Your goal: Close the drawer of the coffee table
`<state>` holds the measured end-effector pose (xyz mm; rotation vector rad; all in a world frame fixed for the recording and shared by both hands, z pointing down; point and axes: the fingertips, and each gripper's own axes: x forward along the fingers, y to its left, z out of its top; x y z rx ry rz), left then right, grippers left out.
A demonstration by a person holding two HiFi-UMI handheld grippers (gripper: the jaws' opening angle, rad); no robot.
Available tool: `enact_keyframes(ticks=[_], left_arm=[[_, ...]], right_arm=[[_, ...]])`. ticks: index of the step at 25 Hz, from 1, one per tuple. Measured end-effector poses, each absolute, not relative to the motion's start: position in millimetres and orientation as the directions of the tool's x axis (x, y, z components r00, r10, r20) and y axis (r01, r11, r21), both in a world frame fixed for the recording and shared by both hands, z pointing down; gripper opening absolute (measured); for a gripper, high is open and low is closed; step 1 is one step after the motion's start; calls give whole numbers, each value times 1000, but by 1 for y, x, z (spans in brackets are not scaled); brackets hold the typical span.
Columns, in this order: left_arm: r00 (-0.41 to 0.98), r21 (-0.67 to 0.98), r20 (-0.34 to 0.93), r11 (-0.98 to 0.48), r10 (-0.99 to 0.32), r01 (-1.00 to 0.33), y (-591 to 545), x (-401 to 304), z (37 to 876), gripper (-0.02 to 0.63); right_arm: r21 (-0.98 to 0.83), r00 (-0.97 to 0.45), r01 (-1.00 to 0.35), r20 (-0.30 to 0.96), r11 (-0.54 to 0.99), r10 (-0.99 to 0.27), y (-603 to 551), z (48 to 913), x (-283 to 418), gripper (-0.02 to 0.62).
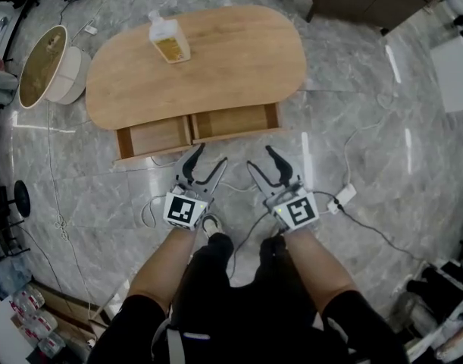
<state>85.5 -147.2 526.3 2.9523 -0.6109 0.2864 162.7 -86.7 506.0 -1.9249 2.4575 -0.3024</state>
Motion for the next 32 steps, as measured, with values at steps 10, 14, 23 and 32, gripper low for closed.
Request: enact_keyframes(ticks=[10,14,23,32], left_arm=[[909,46,180,-920,-376,-390,-157,117,603,256],[924,31,160,-934,-347,-356,-156,125,637,256],[963,-32,122,-971,-239,-237,-152,140,696,256],[983,-25,119,-990,-141,-139,-139,133,752,256]], right_arm=[[-161,-280,-951,84,264,-956,-93,588,183,224],[-172,-314,-938,57,301,-948,-94,617,186,224],[-162,-366,-920,22,358,-930,-108,684,182,224],[-82,-481,-874,7,479,-877,-114,740,175,224]])
